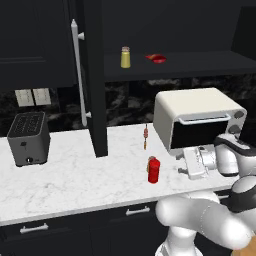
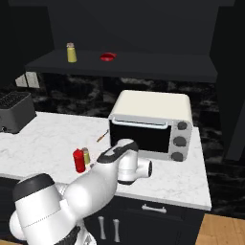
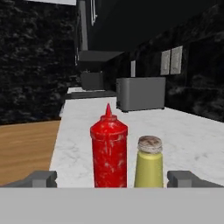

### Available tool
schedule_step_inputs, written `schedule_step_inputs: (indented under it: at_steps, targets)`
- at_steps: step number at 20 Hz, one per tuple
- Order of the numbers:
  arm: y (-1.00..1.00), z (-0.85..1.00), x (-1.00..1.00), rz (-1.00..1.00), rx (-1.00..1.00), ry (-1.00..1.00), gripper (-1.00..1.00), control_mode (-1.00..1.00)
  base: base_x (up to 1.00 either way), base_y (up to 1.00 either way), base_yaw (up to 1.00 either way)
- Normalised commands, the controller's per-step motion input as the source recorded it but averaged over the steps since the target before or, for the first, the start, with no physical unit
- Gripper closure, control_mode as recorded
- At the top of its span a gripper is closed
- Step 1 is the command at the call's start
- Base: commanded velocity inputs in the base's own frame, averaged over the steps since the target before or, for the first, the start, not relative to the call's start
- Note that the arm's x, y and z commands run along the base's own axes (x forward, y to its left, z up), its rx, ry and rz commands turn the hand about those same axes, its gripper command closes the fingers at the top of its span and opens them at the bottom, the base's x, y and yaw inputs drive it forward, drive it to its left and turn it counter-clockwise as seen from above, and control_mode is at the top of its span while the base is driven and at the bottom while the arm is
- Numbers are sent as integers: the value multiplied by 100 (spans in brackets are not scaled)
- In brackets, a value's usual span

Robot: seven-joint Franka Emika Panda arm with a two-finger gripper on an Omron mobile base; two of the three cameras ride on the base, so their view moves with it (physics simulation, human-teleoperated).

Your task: Put the shaker and condiment bottle from the counter next to their counterparts in the cabinet.

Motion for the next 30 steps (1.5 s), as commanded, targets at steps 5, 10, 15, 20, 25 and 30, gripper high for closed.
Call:
schedule_step_inputs:
  at_steps: [5, 10, 15, 20, 25, 30]
  targets:
    - [1, -25, 31, 0, 0, 0, -100, -100, 0, 0, 0]
    - [0, 0, -14, 0, 0, -2, -100, -100, 0, 0, 0]
    - [38, 0, -13, 0, 0, -4, -100, -100, 0, 0, 0]
    - [44, 0, -36, 0, 0, -6, -100, -100, 0, 0, 0]
    - [9, 0, -3, 0, 0, 0, -100, -100, 0, 0, 0]
    - [26, 0, -18, 0, 0, -2, -100, -100, 0, 0, 0]
